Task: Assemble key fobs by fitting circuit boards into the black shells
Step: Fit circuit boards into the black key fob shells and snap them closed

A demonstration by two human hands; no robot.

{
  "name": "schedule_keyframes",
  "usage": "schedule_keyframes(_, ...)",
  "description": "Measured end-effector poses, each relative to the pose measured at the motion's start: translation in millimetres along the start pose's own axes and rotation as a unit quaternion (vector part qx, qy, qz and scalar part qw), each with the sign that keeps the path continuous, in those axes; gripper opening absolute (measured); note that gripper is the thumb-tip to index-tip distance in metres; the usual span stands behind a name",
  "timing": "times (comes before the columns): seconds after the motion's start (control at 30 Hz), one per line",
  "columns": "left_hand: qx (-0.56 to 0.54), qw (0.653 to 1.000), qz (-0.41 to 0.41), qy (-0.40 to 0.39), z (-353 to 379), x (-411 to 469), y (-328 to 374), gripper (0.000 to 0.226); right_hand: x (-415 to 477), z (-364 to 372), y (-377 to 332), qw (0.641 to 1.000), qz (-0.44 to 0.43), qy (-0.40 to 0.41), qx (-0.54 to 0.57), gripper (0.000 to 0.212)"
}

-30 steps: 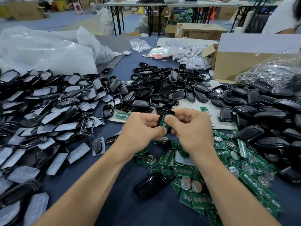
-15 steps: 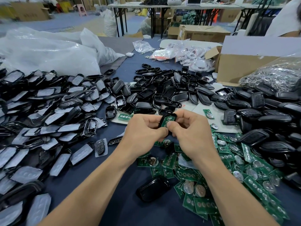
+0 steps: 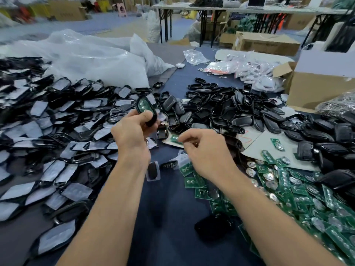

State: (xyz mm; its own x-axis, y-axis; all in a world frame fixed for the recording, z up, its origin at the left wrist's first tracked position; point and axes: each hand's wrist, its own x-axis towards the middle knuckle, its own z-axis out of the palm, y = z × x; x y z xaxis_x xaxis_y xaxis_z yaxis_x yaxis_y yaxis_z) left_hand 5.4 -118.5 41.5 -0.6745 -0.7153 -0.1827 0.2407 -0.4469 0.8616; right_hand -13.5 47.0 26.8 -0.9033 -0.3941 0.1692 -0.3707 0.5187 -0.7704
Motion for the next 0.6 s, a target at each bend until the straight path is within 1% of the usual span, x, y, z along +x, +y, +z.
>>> schedule_keyframes(0.13, -0.087, 0.992, 0.025, 0.089, -14.2, 14.9, 12.5, 0.013, 34.3, 39.6, -31.0, 0.993, -0.029, -0.096, -0.070, 0.025)
schedule_keyframes(0.2, -0.108, 0.988, 0.029, 0.111, -19.5, 19.9, 16.0, 0.011, 42.7, 55.8, -42.6, 0.983, -0.046, -0.137, -0.110, 0.023)
schedule_keyframes(0.27, -0.113, 0.986, 0.034, 0.118, -22.7, 20.8, 16.1, 0.012, 44.1, 67.2, -49.7, 0.975, -0.065, -0.157, -0.145, 0.025)
schedule_keyframes(0.37, -0.113, 0.985, 0.040, 0.122, -24.8, 19.0, 17.0, 0.010, 43.0, 70.4, -52.1, 0.963, -0.078, -0.159, -0.202, 0.027)
schedule_keyframes(0.47, -0.121, 0.982, 0.057, 0.132, -26.9, 20.1, 22.3, 0.014, 48.4, 61.5, -52.8, 0.970, -0.040, -0.178, -0.161, 0.020)
schedule_keyframes(0.6, -0.119, 0.979, 0.076, 0.146, -27.7, 21.0, 26.2, 0.012, 65.3, 58.5, -59.7, 0.990, -0.018, -0.102, -0.097, 0.017)
